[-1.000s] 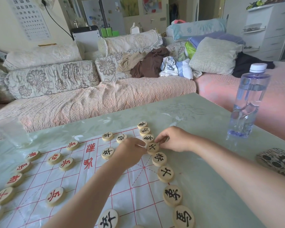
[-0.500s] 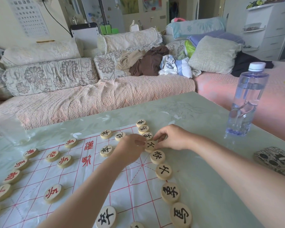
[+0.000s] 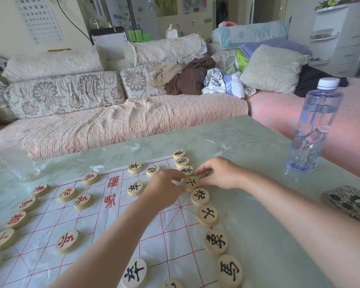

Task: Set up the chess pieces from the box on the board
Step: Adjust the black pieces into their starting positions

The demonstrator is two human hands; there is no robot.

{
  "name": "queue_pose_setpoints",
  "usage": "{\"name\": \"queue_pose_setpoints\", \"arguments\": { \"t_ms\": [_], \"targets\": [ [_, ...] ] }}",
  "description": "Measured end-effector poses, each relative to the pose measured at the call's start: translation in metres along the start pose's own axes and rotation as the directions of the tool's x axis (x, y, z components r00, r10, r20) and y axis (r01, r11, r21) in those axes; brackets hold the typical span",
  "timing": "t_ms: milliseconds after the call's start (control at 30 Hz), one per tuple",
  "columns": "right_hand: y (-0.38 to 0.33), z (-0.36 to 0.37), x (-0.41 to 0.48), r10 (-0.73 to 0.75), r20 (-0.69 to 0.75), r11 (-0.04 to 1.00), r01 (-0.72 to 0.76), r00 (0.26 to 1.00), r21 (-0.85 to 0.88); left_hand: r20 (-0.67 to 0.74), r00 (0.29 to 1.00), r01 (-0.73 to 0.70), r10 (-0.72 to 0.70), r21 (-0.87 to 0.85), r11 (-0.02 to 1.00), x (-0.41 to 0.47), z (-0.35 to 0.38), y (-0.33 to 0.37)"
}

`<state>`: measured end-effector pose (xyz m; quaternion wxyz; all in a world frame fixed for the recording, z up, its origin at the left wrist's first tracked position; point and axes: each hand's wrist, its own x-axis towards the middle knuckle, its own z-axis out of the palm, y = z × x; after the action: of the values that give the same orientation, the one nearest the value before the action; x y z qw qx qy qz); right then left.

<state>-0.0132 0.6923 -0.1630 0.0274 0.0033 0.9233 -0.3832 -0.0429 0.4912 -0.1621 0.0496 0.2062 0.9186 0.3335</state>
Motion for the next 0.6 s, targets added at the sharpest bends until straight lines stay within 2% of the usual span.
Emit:
{"name": "queue_pose_setpoints", "arguments": {
  "t_ms": [400,533,600],
  "targets": [
    [-0.004,-0.003,-0.007,-0.016,-0.005,1.0,0.016,1.0,-0.001,-0.043,0.999,0.001,-0.001,-0.002,1.0,-0.007,0.002,0.0],
    [-0.002,-0.012,-0.019,0.016,0.014,0.998,-0.015,1.0,-0.055,-0.056,0.997,-0.045,0.049,0.071,0.996,-0.023,0.0,0.004],
    [-0.002,-0.014,-0.027,0.053,0.029,0.998,-0.052,0.998,-0.036,-0.03,0.999,-0.013,0.015,0.069,0.998,-0.031,0.003,0.006]
  ]
}}
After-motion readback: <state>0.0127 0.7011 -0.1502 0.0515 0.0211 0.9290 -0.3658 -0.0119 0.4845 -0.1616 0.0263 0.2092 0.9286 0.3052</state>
